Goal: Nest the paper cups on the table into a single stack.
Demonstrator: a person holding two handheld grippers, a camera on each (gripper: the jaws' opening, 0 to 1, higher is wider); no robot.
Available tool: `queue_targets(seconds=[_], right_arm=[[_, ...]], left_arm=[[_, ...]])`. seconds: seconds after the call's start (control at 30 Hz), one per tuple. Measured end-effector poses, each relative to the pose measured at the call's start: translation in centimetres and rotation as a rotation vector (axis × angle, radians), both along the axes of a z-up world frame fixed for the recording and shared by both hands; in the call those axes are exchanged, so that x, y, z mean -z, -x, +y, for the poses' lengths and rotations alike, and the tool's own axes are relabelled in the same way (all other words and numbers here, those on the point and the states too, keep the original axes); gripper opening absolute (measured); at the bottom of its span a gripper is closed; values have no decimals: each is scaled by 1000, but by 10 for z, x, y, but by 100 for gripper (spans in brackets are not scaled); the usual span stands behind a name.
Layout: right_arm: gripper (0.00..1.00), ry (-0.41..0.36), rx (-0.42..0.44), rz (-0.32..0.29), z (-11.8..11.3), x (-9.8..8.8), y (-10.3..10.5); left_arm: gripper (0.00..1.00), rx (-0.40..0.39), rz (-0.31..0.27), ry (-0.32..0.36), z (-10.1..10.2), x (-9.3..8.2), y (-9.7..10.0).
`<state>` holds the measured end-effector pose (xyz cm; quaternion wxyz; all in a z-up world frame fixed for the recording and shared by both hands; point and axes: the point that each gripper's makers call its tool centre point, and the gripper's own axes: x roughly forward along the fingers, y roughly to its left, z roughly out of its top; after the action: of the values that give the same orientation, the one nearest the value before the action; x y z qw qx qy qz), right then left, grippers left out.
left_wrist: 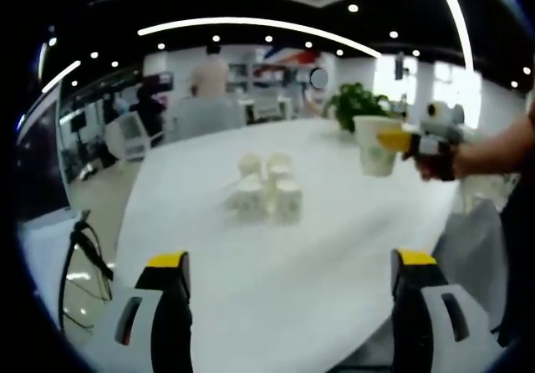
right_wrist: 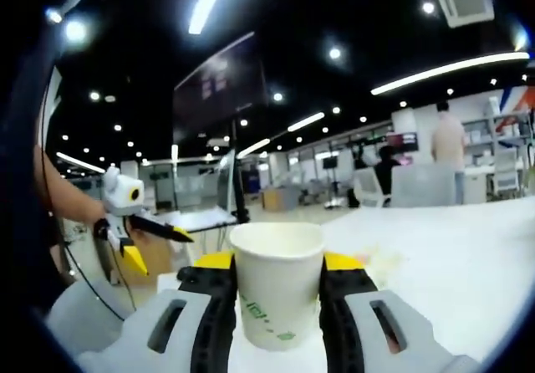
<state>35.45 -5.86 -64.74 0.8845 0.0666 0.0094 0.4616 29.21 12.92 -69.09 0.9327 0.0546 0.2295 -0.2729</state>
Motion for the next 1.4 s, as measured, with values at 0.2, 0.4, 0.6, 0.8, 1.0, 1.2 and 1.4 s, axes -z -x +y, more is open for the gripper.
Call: queue_targets(seconds=[0.2,0.4,0.6,0.8,1.0,1.2,1.4], right_arm=[[35,65,-2,-12,4,33,0],[36,77,5,55,4,63,0],[35,98,-5,97,6,88,3],[35,140,-20,117,12,108,8],[37,170,-30,135,17,119,11],[37,189,-36,140,19,128,14],[38,239,-58,152,16,144,23]], left_arm=[[99,-11,6,1,3,-1,3],[99,-21,10,-8,7,-1,5],[99,-16,17,-17,7,1,7],[99,-20,18,-13,6,2,7],[99,-20,19,-12,6,3,8],[99,-23,22,-9,7,4,8],[99,-22,25,6,6,4,8]])
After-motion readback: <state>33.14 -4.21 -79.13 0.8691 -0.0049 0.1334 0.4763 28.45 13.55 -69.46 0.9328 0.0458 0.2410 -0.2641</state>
